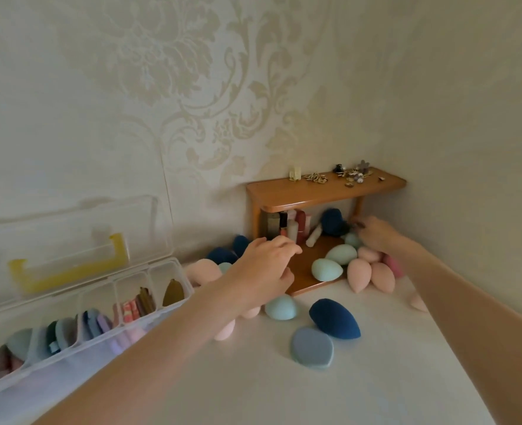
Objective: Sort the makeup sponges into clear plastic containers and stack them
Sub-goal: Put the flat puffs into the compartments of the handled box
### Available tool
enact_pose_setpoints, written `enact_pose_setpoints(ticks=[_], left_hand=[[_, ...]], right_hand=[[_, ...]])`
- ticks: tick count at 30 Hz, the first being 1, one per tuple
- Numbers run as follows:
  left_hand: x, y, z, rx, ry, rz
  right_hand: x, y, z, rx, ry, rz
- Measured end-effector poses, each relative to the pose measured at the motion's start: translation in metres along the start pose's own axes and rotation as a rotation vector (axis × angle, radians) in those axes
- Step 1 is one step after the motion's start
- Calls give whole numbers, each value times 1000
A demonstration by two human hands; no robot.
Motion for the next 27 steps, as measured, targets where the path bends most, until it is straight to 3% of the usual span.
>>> enact_pose_setpoints(ticks=[7, 10, 15, 18, 27], left_hand=[[-10, -12, -8, -10, 13, -12], [-8, -14, -7, -11, 8, -3], [-3, -10, -2, -3, -9, 6], [-5, -2, 2, 37, -10, 0], [-33, 32, 47, 133, 46, 35]], right_hand=[[1, -23, -29, -171, -45, 26], [9, -20, -37, -116, -37, -20], [6, 0, -25, 6, -33, -383], [-10, 15, -1, 62, 72, -420], [-111, 21, 101, 142, 477, -193]])
Point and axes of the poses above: each hand's wrist, its own z-axis away from the middle knuckle, its own y-axis out of the back of the hand, x = y × z, the point moved 10 cm from there along -z, towards the middle knuckle, and after that the axes turned 8 degrees about -z, right-handed, at the moved point
